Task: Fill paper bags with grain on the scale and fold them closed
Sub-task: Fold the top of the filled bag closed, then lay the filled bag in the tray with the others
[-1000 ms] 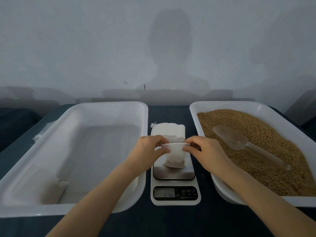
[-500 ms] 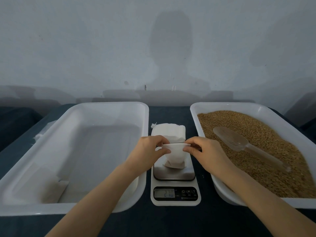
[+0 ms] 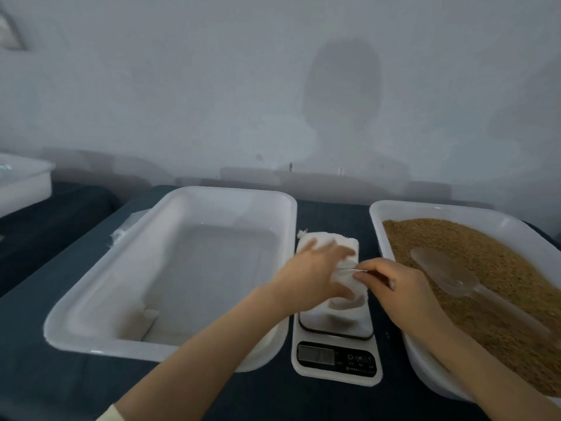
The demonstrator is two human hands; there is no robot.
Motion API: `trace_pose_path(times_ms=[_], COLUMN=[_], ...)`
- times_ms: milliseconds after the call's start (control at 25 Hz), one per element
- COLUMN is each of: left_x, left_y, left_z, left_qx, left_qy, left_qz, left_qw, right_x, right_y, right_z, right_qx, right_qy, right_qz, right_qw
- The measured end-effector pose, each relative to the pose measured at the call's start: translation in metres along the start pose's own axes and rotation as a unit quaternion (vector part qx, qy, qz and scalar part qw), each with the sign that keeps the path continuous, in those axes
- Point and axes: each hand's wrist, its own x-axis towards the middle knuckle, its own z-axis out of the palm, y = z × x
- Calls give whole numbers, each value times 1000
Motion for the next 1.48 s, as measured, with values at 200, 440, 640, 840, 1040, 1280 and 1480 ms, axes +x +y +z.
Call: trace_pose_path(times_ms=[200, 440, 640, 840, 1040, 1280, 1480], left_x=[-13, -97, -152, -162, -144, -7, 98], left_y=[6, -105, -163, -165, -136, -59, -23], left_z=[-41, -121, -86, -89, -96, -56, 16], left_qx=[-112, 16, 20, 55, 256, 337, 325], left_qy=[47, 92, -114, -192, -219, 23, -115], left_qz=[-76, -302, -431, -478, -475, -146, -49], left_qw=[990, 949, 895, 855, 813, 930, 938], right_x=[-1, 1, 2, 2, 2, 5, 6], right_y=[-10, -4, -3, -5, -6, 4, 10], right_z=[-10, -11, -12, -13, -13, -19, -19], right_qx=[100, 105, 104, 100, 101, 117, 118], right_qy=[63, 96, 104, 106, 116, 173, 171], right_qz=[57, 103, 107, 105, 111, 169, 197], right_qw=[991, 984, 983, 984, 982, 963, 958])
